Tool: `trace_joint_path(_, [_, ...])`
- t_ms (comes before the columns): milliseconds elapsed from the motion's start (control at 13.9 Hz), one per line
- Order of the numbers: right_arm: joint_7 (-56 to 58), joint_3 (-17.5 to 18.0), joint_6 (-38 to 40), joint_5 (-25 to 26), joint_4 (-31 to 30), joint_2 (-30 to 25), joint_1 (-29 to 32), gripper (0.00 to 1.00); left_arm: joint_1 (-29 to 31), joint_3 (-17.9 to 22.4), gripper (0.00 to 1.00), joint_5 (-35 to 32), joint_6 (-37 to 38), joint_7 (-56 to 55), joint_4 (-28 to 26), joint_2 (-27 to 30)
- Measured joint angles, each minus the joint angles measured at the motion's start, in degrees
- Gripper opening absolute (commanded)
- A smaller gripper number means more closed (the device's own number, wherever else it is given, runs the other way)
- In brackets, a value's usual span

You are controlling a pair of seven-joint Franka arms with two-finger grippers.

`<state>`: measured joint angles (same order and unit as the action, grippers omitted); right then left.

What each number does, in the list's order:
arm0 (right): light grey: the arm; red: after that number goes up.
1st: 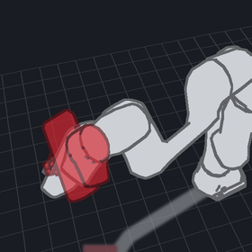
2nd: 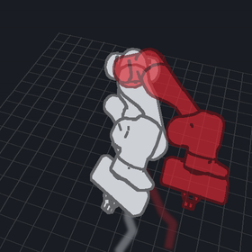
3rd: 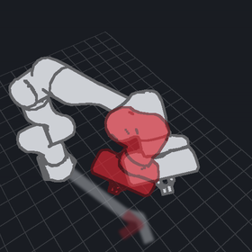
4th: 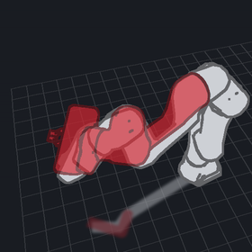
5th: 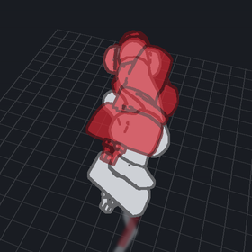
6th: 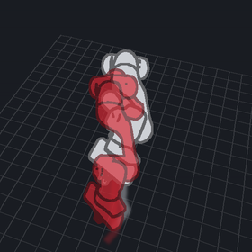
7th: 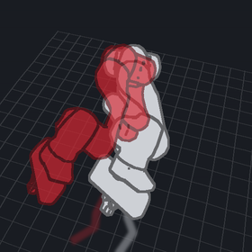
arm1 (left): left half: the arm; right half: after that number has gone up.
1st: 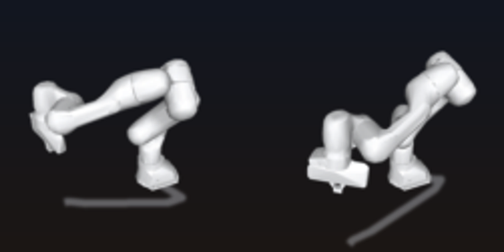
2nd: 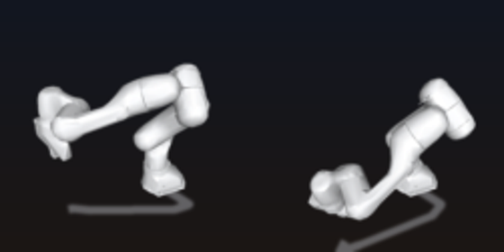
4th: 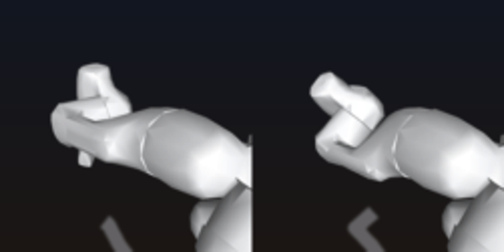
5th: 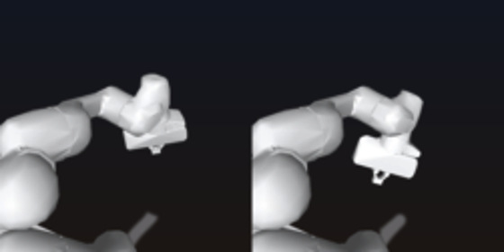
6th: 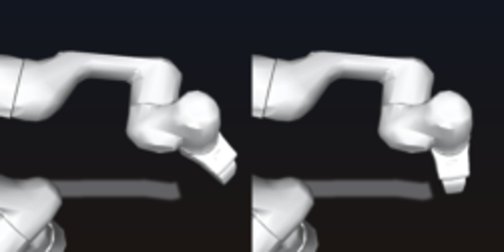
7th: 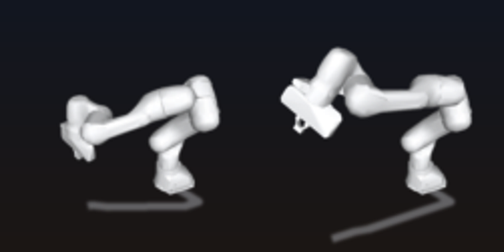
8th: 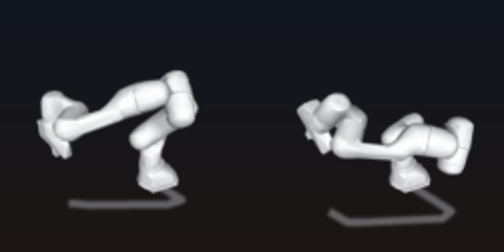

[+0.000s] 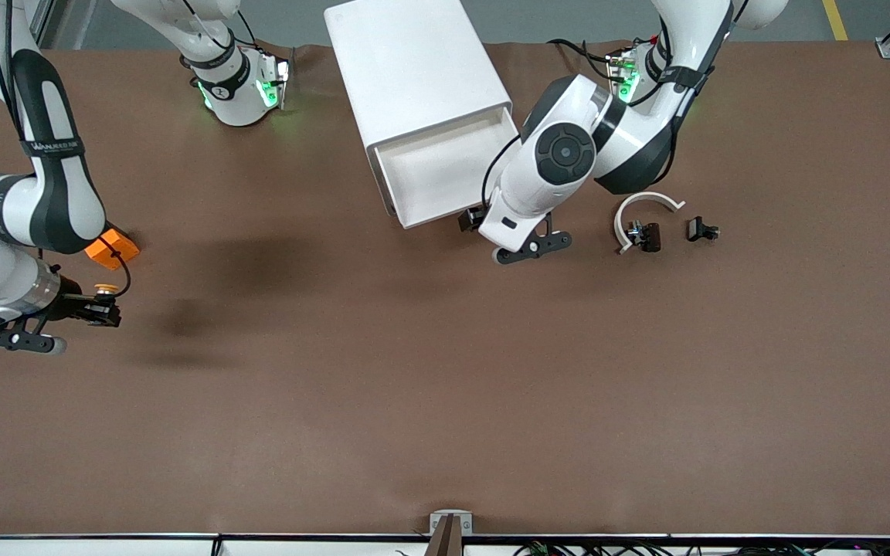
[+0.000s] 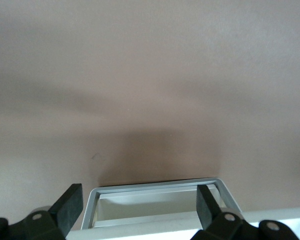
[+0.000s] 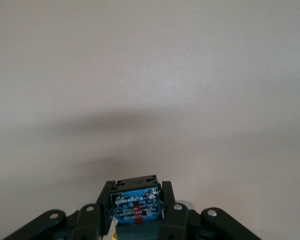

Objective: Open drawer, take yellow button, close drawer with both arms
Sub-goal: 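Carry the button toward the orange block while the left gripper pushes the drawer, then set the button beside the orange block while the left gripper shuts the drawer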

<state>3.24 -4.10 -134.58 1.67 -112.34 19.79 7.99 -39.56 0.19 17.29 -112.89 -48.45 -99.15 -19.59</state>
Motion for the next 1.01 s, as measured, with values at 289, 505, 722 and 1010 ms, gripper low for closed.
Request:
trace_joint_path(289, [6.0,0.1,-7.9,0.0,-3.8,2.7,4.0,0.0,-1.5,0.0,1.0,0.0,-0.1,-1.4,-1.2,0.0])
trace_joint_path(505, [6.8,0.2,-14.9,-0.1,-6.6,5.0,5.7,0.0,-3.2,0.0,1.0,0.0,-0.3,-3.8,-1.5,0.0])
trace_joint_path(722, [6.8,0.4,-18.1,-0.2,-7.7,7.0,7.2,0.0,-5.2,0.0,1.0,-0.1,-0.4,-6.4,-1.5,0.0])
trace_joint_path(1010, [6.8,0.5,-19.3,-1.7,-7.7,8.2,7.8,0.0,-6.2,-1.7,1.0,-0.2,-0.4,-9.7,-1.5,0.0])
